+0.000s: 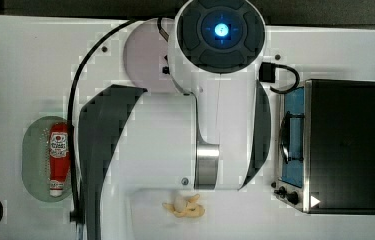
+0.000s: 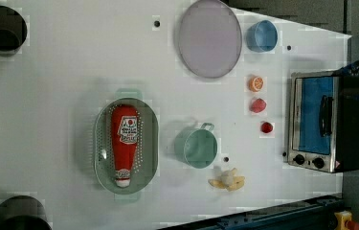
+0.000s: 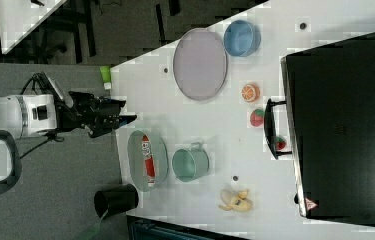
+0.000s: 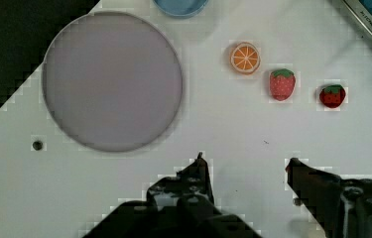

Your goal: Pick ketchup from strainer and place it on the table

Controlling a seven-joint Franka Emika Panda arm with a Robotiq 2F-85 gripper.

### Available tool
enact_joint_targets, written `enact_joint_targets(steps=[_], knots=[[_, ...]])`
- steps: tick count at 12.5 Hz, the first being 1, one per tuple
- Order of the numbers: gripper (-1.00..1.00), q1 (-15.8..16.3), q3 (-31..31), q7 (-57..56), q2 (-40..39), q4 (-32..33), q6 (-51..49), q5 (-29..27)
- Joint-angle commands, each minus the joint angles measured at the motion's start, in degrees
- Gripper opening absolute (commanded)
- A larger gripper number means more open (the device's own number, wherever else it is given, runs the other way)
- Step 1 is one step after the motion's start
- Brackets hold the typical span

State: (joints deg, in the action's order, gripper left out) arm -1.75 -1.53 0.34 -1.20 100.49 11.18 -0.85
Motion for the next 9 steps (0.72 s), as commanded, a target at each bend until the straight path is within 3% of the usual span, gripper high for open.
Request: enact_joint_targets(steps=[1, 3, 9], knots=[[0.58, -5.5, -6.0, 3.4, 13.9, 8.0, -9.2, -0.3], [0.99, -4.9, -8.0, 3.4, 13.3, 8.0, -7.9, -0.8], [1.0, -2.8, -22.8, 3.4, 8.2, 8.0, 0.6, -1.0]])
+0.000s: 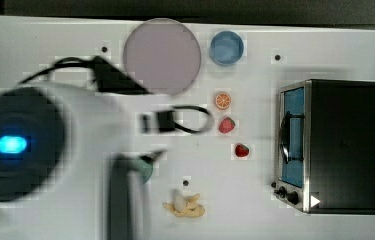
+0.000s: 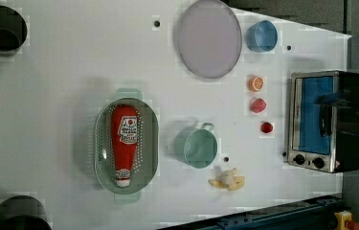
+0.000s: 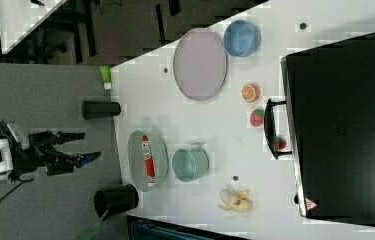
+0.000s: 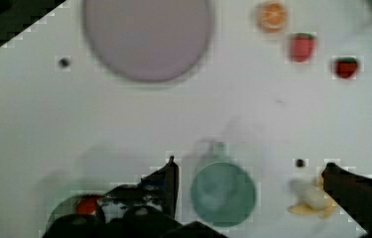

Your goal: Pick ketchup from strainer and place it on the table

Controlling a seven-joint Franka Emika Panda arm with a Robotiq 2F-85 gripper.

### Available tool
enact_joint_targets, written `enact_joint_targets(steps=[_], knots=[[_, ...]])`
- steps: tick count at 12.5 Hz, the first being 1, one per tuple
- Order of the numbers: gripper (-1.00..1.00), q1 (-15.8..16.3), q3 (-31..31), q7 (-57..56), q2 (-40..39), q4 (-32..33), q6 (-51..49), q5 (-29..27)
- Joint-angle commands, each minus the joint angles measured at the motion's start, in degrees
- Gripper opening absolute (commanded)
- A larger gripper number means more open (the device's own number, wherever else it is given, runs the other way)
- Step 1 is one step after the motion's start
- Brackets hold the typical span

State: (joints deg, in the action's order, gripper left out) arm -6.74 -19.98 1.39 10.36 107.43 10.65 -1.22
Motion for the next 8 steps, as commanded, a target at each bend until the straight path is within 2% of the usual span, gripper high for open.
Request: enact_joint_targets(steps=[1, 5, 8], knots=[[1.0, 2.3, -7.1, 2.4, -4.6, 1.1, 2.6, -0.6], [1.0, 2.5, -17.8, 2.4, -10.9, 1.7, 6.6, -0.6], [1.0, 2.8, -23.4, 2.4, -15.7, 4.8, 12.4, 0.2]])
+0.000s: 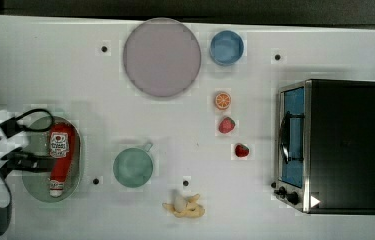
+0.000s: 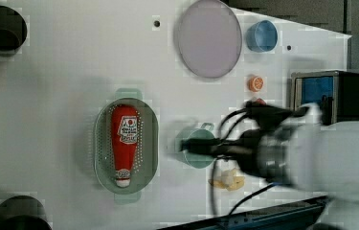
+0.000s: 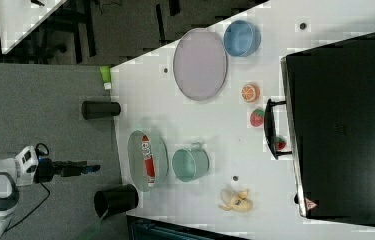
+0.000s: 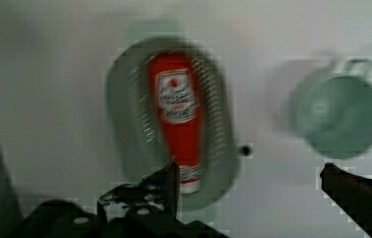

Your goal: Pick ketchup from strainer and place it on the table

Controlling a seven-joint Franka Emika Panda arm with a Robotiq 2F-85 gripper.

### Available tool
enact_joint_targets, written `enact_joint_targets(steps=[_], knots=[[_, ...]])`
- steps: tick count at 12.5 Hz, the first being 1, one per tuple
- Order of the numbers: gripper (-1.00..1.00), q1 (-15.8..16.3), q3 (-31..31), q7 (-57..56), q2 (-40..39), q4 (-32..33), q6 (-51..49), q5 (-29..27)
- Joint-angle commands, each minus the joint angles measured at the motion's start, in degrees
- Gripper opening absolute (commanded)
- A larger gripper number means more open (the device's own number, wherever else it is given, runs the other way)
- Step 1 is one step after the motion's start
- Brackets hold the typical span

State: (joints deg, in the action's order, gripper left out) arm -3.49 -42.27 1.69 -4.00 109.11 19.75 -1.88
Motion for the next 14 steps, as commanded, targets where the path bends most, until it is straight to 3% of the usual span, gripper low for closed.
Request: enact_joint_targets(steps=[1, 7, 14], knots=[[1.0, -0.4, -2.4, 2.1, -2.8, 4.7, 6.5, 1.6], [1.0, 0.7, -3.1, 2.1, -11.3, 15.3, 30.1, 11.1], [1.0, 1.5, -1.7, 4.0, -26.4, 16.4, 44.3, 17.2]])
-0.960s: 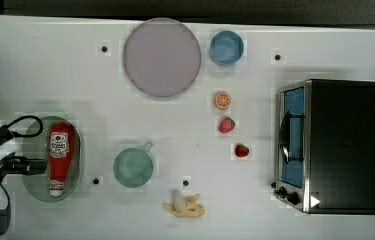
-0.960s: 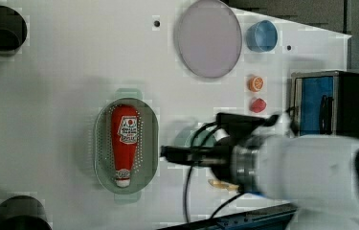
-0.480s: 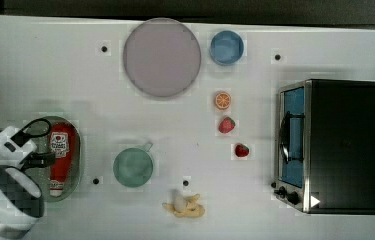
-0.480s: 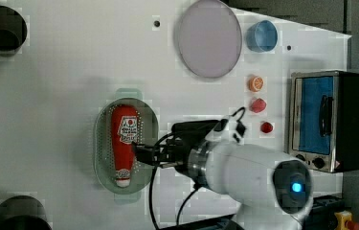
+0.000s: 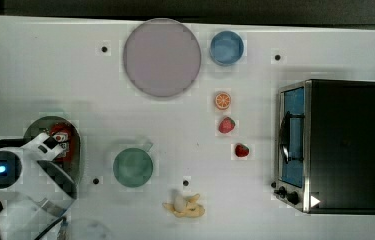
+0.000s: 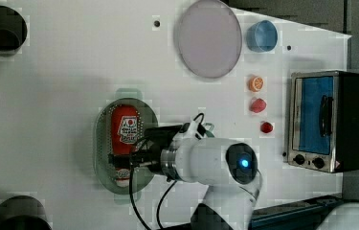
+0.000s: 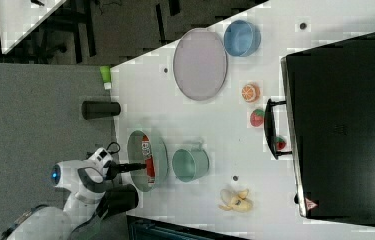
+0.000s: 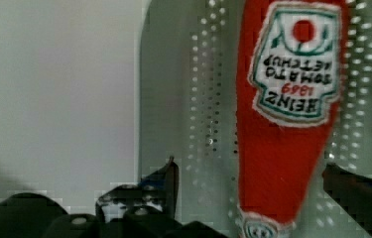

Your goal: Pick ketchup from strainer and place it on the table

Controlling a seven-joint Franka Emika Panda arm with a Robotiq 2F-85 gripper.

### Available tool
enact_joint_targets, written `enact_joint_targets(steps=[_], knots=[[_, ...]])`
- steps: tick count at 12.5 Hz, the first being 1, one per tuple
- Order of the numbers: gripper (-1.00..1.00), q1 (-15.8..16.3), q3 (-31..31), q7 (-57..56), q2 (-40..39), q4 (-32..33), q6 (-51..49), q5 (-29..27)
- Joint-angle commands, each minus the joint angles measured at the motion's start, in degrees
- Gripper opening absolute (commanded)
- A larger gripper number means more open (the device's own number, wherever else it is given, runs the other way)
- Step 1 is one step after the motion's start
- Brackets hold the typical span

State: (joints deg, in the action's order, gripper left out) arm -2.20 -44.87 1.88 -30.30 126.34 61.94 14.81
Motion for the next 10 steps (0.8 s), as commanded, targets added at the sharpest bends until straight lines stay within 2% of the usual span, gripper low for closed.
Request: enact_joint_targets(steps=[1, 8, 9, 10], knots=[[1.0, 0.6, 1.7, 3.8, -1.5, -1.0, 2.8, 0.6], [1.0, 7.0, 8.9, 3.8, -7.1, -4.0, 3.7, 0.7], [0.92, 7.9, 9.8, 3.8, -7.2, -4.1, 3.8, 0.7], [0.68, 8.4, 10.1, 3.8, -7.1, -4.3, 3.8, 0.7]])
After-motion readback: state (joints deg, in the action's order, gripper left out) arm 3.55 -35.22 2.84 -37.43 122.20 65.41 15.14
